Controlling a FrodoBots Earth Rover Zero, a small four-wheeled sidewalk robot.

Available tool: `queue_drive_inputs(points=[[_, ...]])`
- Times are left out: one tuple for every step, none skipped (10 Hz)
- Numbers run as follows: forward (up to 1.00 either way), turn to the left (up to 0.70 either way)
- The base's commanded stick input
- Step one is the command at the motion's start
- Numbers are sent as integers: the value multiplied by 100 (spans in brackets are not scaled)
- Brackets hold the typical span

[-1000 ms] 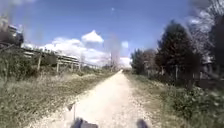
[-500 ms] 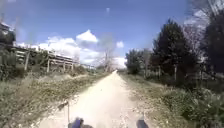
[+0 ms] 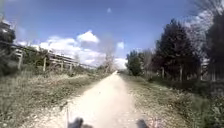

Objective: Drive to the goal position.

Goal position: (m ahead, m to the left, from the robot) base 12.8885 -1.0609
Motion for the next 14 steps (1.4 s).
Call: queue_drive_inputs(points=[[70, 0], [70, 0], [70, 0], [70, 0], [70, 0], [70, 0], [70, 0], [70, 0], [70, 0], [70, 0], [70, 0], [70, -7], [70, -5], [70, -4]])
